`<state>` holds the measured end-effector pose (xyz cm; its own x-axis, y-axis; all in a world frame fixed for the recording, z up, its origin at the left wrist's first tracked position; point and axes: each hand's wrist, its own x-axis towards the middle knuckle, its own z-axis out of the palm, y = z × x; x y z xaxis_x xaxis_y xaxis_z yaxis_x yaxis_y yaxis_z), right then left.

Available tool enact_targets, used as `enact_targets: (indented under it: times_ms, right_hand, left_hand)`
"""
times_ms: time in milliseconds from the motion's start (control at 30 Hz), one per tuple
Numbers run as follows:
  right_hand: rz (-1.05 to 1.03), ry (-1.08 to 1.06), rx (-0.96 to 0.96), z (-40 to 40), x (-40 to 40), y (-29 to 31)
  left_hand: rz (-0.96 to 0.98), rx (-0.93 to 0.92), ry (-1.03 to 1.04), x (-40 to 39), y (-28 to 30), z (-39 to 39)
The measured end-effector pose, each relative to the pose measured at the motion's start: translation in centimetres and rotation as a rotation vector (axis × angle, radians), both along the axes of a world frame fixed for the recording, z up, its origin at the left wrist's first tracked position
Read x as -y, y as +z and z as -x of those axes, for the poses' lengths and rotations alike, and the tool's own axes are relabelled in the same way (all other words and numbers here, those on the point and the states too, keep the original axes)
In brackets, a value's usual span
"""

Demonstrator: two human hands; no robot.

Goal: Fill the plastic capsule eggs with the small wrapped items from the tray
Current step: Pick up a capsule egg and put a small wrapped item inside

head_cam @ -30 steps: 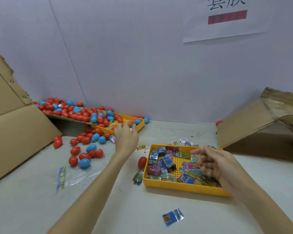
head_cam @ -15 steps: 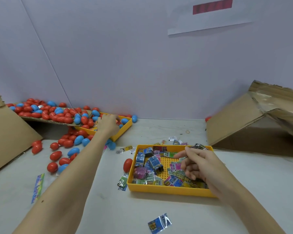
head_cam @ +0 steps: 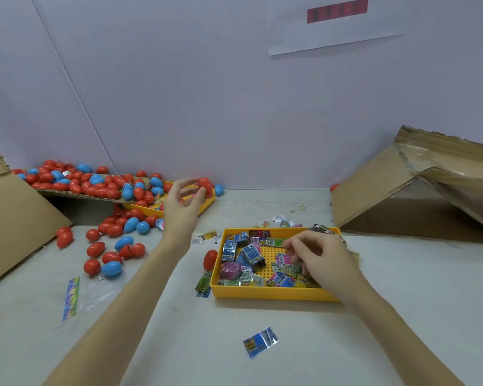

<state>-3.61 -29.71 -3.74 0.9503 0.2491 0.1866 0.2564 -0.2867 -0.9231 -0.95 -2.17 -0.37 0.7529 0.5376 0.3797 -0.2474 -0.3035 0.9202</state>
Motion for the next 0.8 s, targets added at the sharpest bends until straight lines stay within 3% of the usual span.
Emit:
enact_targets:
  times_ms: [67,133,200,333,433,633,800]
  right_hand:
    - [0.173,-0.029,0.123,0.4,-0.5,-0.3]
    - [0.272,-0.027,0.214,0.8,-0.8,-0.4]
    - [0.385,-0.005,0.284,0.9,-0.8,-0.6]
    - [0.568,0.035,0.359,1.0,-1.0,-0.7]
    - [0.617,0.055,0.373,1.1,-1.2,-0.7]
    - [0.269,-0.07,0.439,1.7,-1.2,0.0]
    - [0.013,-0.115,0.294,2.1,-1.2,0.3]
  left_hand:
    - [0.252,0.007,-0.11,2.5,-0.6,2.6]
    - [0.341,-0.02,-0.195,4.4,-1.2,4.6]
    - [0.236,-0.074,-0.21,5.9,-1.9,5.8]
    - [-0.242,-0.033,-0.102,7.2,-2.6,6.6]
    - [-0.367,-0.054,-0.121,7.3,-2.7,6.8]
    - [-0.316,-0.042,-0.17,7.6,-2.0,7.5]
    - [-0.171,-0.018,-0.38,8.0,-1.6,7.4]
